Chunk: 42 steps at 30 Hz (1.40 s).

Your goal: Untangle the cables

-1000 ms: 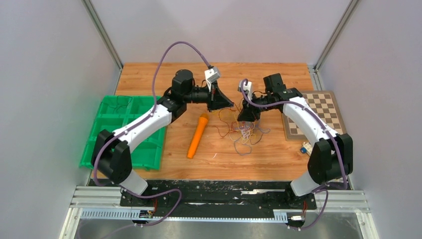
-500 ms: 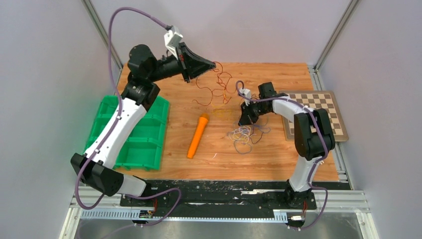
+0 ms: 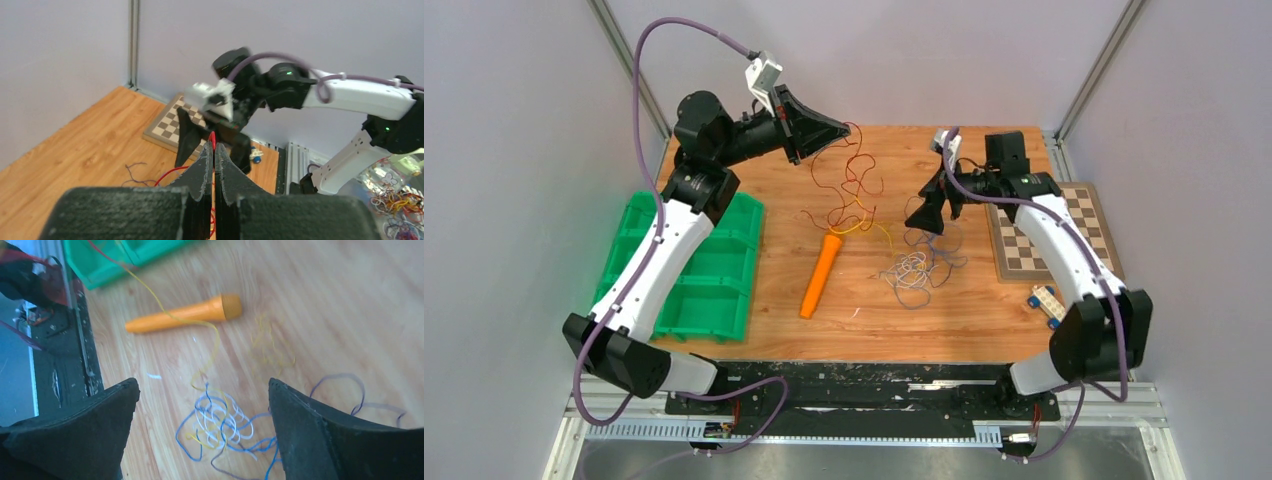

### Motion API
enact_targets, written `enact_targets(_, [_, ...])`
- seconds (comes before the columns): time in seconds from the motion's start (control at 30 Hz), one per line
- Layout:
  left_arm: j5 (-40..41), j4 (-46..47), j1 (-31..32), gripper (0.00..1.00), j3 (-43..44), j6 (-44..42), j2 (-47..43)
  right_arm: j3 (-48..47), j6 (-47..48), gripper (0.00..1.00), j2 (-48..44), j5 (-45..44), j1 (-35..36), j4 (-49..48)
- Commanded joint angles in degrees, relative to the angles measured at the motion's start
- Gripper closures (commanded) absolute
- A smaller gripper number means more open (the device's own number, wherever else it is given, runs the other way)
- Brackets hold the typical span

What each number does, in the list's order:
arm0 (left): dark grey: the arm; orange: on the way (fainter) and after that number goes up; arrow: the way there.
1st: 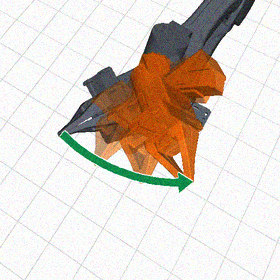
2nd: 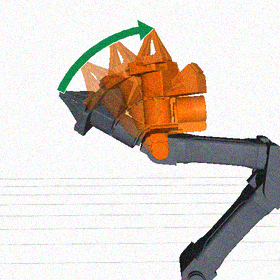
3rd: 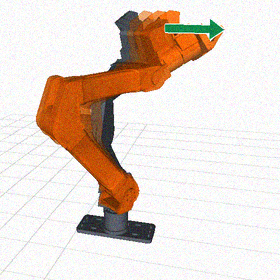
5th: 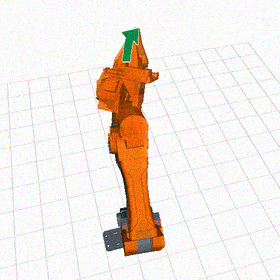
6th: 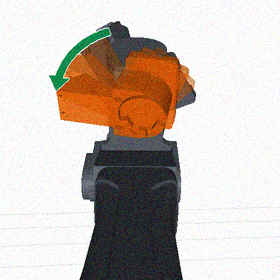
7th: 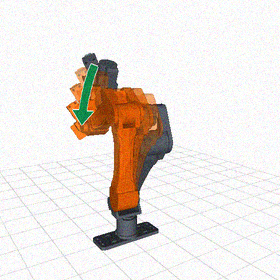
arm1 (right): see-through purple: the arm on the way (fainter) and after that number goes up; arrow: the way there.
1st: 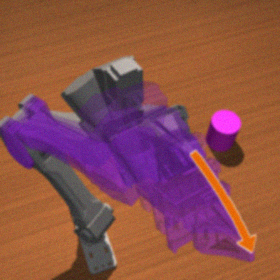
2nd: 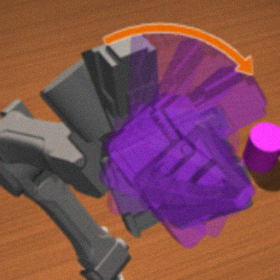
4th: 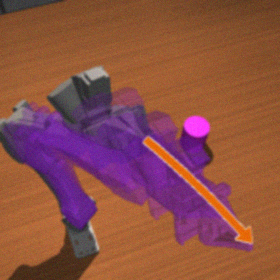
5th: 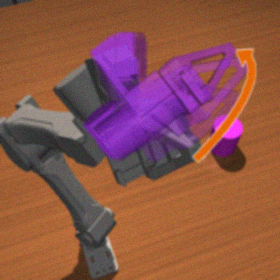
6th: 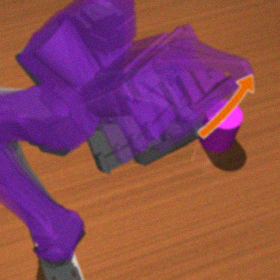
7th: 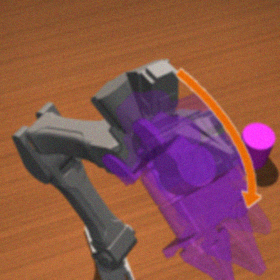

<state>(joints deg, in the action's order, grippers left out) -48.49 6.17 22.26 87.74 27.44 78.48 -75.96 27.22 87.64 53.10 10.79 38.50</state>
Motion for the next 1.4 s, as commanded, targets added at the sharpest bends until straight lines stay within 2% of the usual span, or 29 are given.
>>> enact_targets(0.0, [-0.61, 5.16, 0.06, 1.0, -0.47, 5.26, 0.48, -1.5, -6.07, 0.0, -6.34, 5.17, 4.11, -7.52])
enact_targets(0.13, [-0.56, 4.52, 0.14, 1.0, -0.09, 5.59, 0.73, -2.09, -15.04, 0.0, -7.97, 4.67, 9.37, -17.71])
enact_targets(0.2, [-0.29, 4.41, 0.37, 1.0, -0.1, 5.79, 0.88, -1.17, -21.64, 0.0, -8.29, 1.96, 11.49, -25.91])
enact_targets(0.3, [-0.27, 4.56, 1.0, 1.0, 0.12, 6.11, 1.13, -1.01, -30.16, 0.0, -6.96, -6.96, 13.98, -37.35])
enact_targets(0.37, [-0.44, 4.64, 1.63, 1.0, 0.56, 6.48, 1.19, -1.94, -31.66, 0.02, -4.63, -13.55, 15.33, -42.22])
enact_targets(0.43, [-0.62, 4.56, 2.06, 1.0, 1.37, 7.07, 1.29, -3.15, -30.16, 0.14, -1.56, -18.58, 16.52, -43.1])
enact_targets(0.53, [-0.29, 4.3, 2.08, 1.0, 4.1, 7.33, 1.57, -1.44, -26.75, 0.54, 2.2, -21.9, 16.91, -42.5])
enact_targets(0.77, [0.33, 1.32, -1.19, 1.0, 14.24, 4.85, 1.85, 11.85, -20.41, 0.99, 0.93, -22.09, 15.11, -41.58])
enact_targets(1.1, [3.95, -0.94, -7.87, 1.0, 26.05, 1.36, 2.68, 19.52, -13.73, 1.0, 1.73, -22.11, 13.22, -35.33])
enact_targets(1.27, [8.3, -3.98, -12.75, 1.0, 30.79, -1.82, 2.58, 19.06, -12.73, 1.0, 4.97, -22.54, 11.41, -30.89])
enact_targets(1.37, [10.72, -5.39, -15.83, 1.0, 31.48, -2.2, 1.39, 17.91, -12.63, 0.96, 6.81, -21.78, 10.55, -28.34])
